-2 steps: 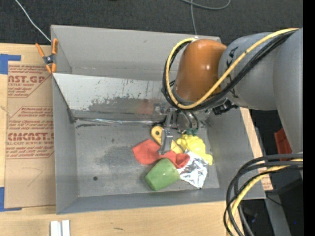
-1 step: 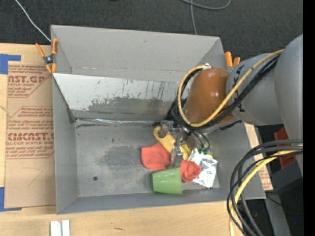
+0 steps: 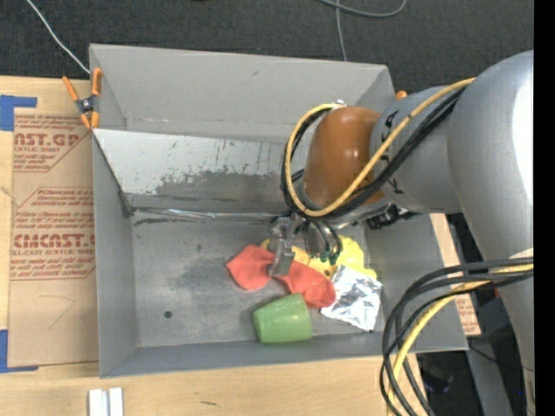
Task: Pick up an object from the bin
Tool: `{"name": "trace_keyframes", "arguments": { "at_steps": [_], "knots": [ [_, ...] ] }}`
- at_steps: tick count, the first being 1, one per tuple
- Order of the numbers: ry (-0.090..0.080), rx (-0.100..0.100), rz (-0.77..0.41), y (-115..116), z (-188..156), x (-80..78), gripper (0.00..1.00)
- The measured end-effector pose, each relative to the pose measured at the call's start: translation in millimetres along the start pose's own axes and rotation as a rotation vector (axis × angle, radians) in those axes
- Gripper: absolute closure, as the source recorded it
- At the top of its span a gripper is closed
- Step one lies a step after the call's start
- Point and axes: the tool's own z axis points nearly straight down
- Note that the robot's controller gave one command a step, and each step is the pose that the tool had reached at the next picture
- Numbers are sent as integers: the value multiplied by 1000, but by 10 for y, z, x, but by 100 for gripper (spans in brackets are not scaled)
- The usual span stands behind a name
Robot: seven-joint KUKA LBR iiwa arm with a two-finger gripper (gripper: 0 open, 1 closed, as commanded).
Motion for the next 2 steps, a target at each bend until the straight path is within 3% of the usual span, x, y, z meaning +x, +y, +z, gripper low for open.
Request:
{"name": "trace_keyframes", "arguments": {
  "at_steps": [1, 2],
  "knots": [
    [0, 0, 0, 0, 0, 0, 100],
    [1, 0, -17, -92, -976, -146, 100]
  ]
}}
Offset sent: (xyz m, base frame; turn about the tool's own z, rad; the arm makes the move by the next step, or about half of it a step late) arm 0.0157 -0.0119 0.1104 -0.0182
